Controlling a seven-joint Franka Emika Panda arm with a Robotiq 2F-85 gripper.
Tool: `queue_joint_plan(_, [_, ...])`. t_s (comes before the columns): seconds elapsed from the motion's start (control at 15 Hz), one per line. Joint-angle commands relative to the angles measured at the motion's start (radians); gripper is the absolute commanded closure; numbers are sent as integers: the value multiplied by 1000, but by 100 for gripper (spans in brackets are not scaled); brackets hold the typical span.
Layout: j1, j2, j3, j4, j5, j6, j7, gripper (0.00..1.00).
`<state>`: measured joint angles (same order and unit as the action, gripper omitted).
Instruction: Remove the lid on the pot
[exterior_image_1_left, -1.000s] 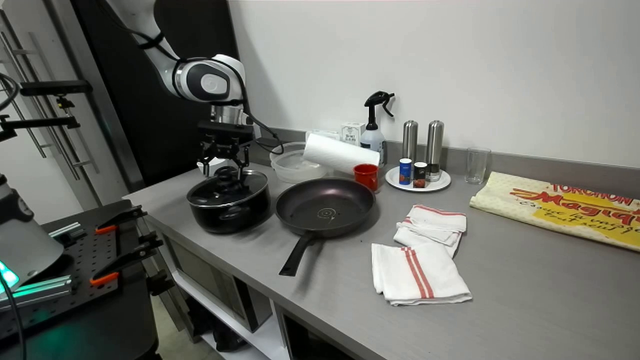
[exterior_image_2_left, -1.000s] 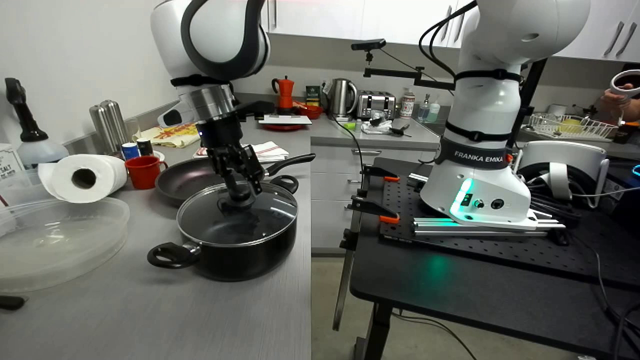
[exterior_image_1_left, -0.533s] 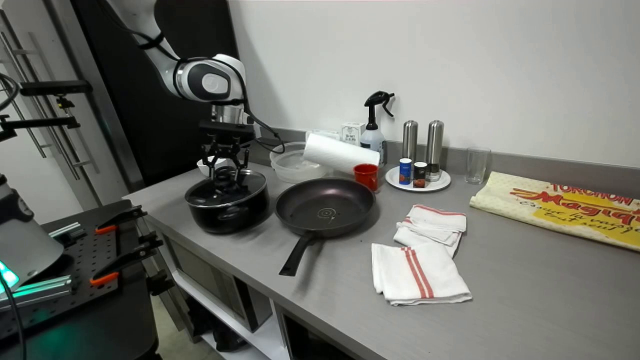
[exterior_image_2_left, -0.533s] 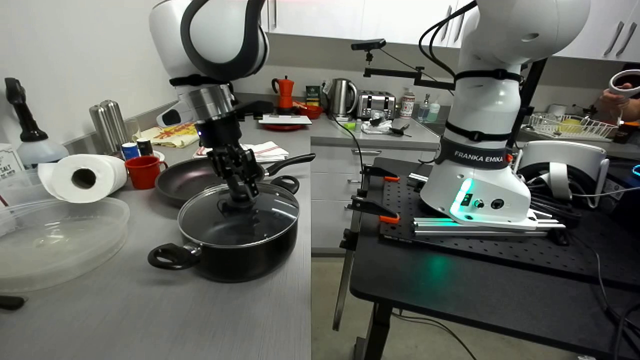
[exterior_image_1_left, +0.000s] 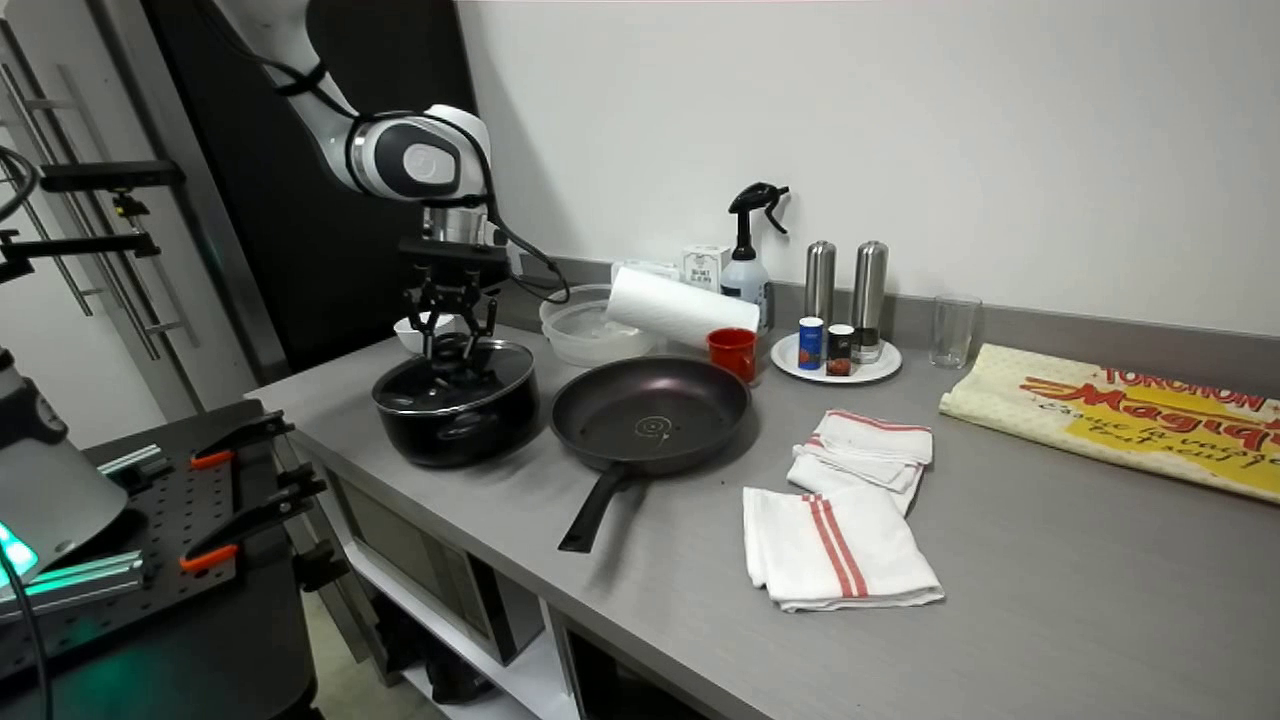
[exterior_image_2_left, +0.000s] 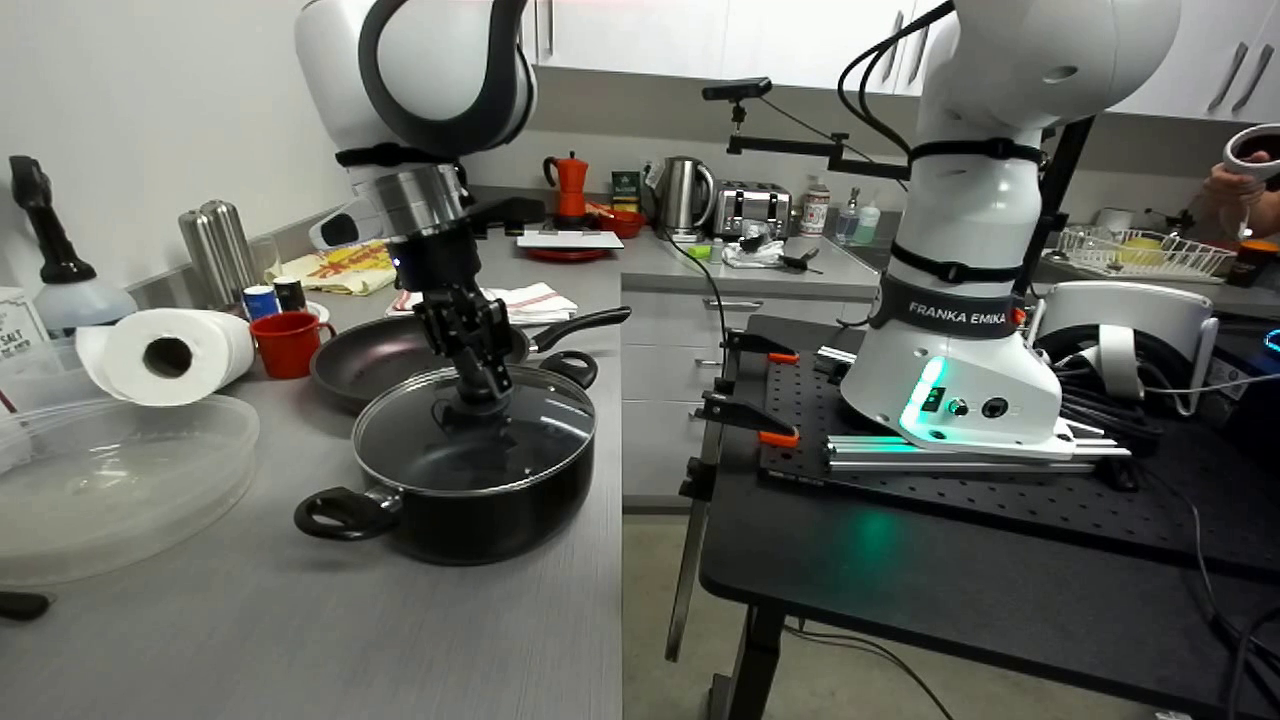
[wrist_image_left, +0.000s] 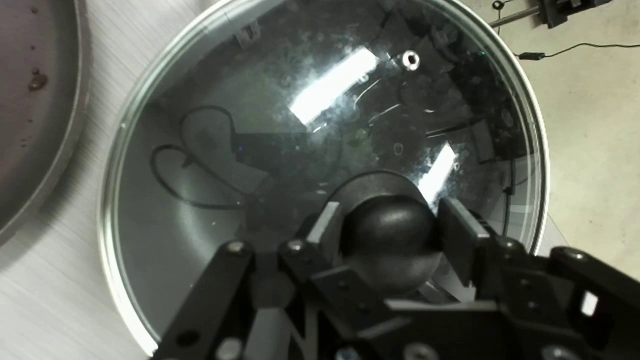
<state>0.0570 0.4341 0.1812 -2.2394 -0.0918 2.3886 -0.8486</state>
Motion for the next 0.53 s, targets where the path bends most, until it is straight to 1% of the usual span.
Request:
queue_joint_plan(0.0, [2,-19,10,-18,-17,4,9,74])
queue_joint_plan(0.47, [27,-175,41,-126,-14,3,32,74])
